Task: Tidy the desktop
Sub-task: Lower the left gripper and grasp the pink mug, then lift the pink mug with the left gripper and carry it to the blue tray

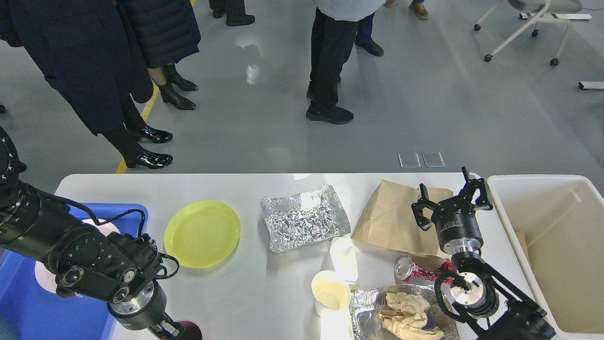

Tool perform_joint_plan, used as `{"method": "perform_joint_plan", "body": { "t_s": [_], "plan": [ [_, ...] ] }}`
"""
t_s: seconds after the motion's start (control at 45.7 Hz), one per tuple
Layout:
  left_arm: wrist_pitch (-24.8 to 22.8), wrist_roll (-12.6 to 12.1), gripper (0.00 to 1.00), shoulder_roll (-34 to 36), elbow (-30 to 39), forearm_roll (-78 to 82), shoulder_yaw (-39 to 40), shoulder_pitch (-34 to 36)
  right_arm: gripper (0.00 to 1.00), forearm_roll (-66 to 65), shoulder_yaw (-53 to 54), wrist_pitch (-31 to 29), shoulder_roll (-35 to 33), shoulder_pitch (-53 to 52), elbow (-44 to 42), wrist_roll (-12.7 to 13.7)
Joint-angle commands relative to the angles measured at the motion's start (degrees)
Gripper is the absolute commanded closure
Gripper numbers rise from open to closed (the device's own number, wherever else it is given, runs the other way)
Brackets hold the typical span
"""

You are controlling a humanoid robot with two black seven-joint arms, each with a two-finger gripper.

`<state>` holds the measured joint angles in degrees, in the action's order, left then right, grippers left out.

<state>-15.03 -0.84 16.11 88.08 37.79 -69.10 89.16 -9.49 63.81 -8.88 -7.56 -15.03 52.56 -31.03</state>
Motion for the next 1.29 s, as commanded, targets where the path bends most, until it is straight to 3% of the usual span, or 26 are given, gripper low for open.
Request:
{"method": "perform_joint_plan", "body": {
  "t_s": [0.0,0.284,0.7,0.984,1.268],
  "plan": [
    [-0.18,-0.04,0.76,0.23,-0.1,0.0,-0.15,-0.04,0.0,0.0,0.0,0.0,0.0,0.0,0.0,0.0],
    [-0.88,-0.04,0.99,0.41,-0.37,-0.44,-0.16,0.13,0.0,0.0,0.0,0.0,0.0,0.0,0.0,0.0],
    [-2.72,0.75,1.0,1.03,0.07,-1.4,-0.59,3.9,0.0,0.0,0.0,0.0,0.0,0.0,0.0,0.0],
    [-16.6,0.84,1.0,2.08,0.42,-10.54,-1.73,17.26,0.0,0.0,0.0,0.0,0.0,0.0,0.0,0.0],
    [-31.54,1.02,1.0,2.96,1.74,-24.16,-8.5,39.84,0.0,0.0,0.0,0.0,0.0,0.0,0.0,0.0]
  ]
}}
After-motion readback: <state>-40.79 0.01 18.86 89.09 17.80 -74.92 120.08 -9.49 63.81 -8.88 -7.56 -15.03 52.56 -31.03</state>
